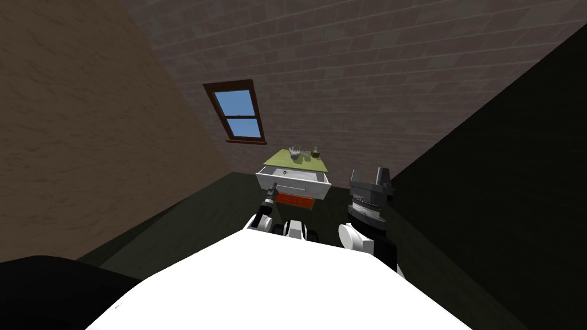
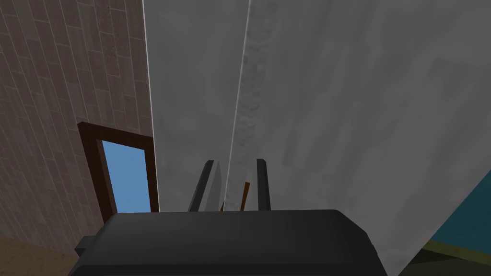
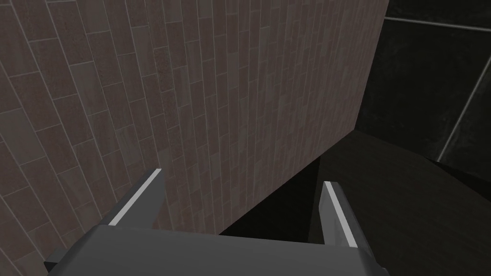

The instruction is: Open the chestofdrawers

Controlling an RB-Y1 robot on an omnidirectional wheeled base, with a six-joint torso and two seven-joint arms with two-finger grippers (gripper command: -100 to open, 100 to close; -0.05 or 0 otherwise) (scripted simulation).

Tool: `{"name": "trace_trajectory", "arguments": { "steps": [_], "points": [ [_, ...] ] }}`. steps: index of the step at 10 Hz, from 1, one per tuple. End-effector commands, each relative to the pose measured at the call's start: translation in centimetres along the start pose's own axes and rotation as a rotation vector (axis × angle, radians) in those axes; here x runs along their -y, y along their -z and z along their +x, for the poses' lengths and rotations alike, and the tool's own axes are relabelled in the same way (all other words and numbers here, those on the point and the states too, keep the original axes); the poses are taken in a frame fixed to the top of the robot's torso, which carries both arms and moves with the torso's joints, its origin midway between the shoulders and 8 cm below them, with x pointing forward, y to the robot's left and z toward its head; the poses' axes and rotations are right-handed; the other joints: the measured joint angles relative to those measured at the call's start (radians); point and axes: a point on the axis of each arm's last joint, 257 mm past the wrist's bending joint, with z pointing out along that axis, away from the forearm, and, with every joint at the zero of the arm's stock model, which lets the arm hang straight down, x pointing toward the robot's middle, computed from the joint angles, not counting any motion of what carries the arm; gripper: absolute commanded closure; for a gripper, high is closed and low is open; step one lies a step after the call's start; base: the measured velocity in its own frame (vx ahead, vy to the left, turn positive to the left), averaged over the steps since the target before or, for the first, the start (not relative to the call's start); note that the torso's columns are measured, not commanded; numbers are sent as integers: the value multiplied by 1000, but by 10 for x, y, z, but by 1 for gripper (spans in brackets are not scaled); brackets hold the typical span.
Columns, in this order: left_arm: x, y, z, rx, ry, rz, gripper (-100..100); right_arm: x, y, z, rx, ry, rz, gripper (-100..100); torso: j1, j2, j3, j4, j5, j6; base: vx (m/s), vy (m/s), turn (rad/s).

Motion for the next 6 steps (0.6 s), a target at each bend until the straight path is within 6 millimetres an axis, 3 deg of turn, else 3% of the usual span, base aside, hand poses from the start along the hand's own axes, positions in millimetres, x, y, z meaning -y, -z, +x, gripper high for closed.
{"name": "trace_trajectory", "arguments": {
  "steps": [1, 2, 3, 4, 5, 6],
  "points": [
    [-2, -9, -25, 24, -20, 2, 100, 0, 0, 0, 0, 0, 0, 0, 1, -7, -4, -1, 0, -1, -137, -1, -231],
    [-9, -7, -26, 28, -21, -13, 100, 0, 0, 0, 0, 0, 0, 0, 3, -6, -4, -3, 1, -1, -149, 1, -164],
    [1, -17, -50, 53, -38, 12, 100, 0, 0, 0, 0, 0, 0, 0, 4, -6, -3, -5, 2, -1, -190, -28, -334],
    [-11, -17, -52, 56, -38, -11, 100, 0, 0, 0, 0, 0, 0, 0, 4, -6, -3, -6, 3, 0, -173, -16, -137],
    [4, -29, -75, 81, -53, 22, 100, 0, 0, 0, 0, 0, 0, 0, 4, -7, -3, -7, 3, -1, -175, -27, -243],
    [-2, -30, -76, 82, -53, 10, 100, 0, 0, 0, 0, 0, 0, 0, 4, -8, -4, -5, 2, -1, -148, -29, -148]
  ]
}}
